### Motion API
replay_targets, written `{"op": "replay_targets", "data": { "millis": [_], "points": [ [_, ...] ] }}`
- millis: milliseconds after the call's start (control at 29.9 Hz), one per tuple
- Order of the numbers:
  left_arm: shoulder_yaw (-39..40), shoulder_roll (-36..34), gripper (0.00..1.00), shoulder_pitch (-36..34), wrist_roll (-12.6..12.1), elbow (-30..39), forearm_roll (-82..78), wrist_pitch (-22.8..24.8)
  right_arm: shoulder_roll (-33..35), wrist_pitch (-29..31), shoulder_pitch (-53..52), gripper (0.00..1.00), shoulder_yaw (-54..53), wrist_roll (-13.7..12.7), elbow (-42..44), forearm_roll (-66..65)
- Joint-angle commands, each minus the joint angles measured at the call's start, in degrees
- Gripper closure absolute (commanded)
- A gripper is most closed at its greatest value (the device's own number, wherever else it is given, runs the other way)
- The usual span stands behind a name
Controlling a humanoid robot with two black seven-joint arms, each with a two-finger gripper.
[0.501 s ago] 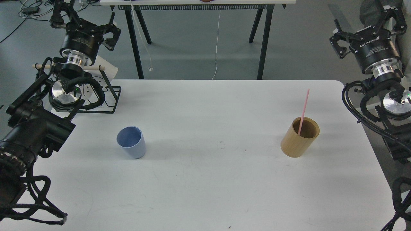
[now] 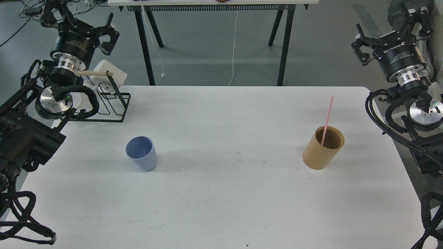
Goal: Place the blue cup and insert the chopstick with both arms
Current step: 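Lower the left gripper from its raised pose toward the blue cup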
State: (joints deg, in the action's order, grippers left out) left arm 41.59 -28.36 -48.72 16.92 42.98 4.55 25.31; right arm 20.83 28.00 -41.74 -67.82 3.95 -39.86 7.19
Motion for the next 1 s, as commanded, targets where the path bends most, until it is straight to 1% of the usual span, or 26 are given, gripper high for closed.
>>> {"op": "replay_targets", "data": {
  "millis": [0,67,167,368,535,602,669,769,836,903,969],
  "points": [
    [-2.4,-5.5,0.01,-1.0,2.1,4.9,-16.3,0.7,0.2,0.0,-0.3,0.01,0.0,0.0,0.0,0.0],
    [-2.4,-8.2,0.01,-0.9,2.7,7.9,-26.1,0.7,0.4,0.0,-0.3,0.01,0.0,0.0,0.0,0.0],
    [-2.5,-12.1,0.01,-0.7,2.8,13.4,-40.0,1.0,0.5,0.0,-0.2,0.01,0.0,0.0,0.0,0.0],
    [-5.5,-18.3,0.01,-0.4,2.8,24.9,-60.8,1.0,0.6,0.0,-0.2,0.01,0.1,0.0,0.0,-0.1],
    [-5.5,-21.4,0.05,-0.8,3.2,30.7,-82.1,1.2,0.8,0.0,-0.4,0.01,0.1,0.0,-0.1,-0.1],
    [-5.6,-21.9,0.07,-0.7,4.0,32.9,-88.5,1.2,1.2,0.0,-0.4,0.01,0.1,-0.1,-0.1,-0.1],
    [-6.0,-22.0,0.12,-0.4,5.4,34.0,-94.7,1.3,2.0,0.0,-0.4,0.01,0.2,-0.1,-0.1,-0.1],
    [-10.4,-21.9,0.14,-0.9,9.3,34.6,-105.9,1.2,2.1,0.0,-0.4,0.01,0.1,-0.1,0.0,-0.1],
    [-12.6,-22.1,0.17,-1.2,10.9,35.0,-114.2,0.9,2.1,0.0,-0.4,0.01,0.2,-0.1,0.0,-0.1],
    [-13.1,-22.2,0.23,-0.8,11.1,35.1,-121.2,0.9,2.0,0.0,-0.3,0.01,0.2,-0.2,0.0,-0.1],
    [-13.3,-22.1,0.32,-0.7,11.1,34.4,-125.6,1.1,1.8,0.0,-0.3,0.01,0.4,-0.2,0.0,-0.1]
  ]
}}
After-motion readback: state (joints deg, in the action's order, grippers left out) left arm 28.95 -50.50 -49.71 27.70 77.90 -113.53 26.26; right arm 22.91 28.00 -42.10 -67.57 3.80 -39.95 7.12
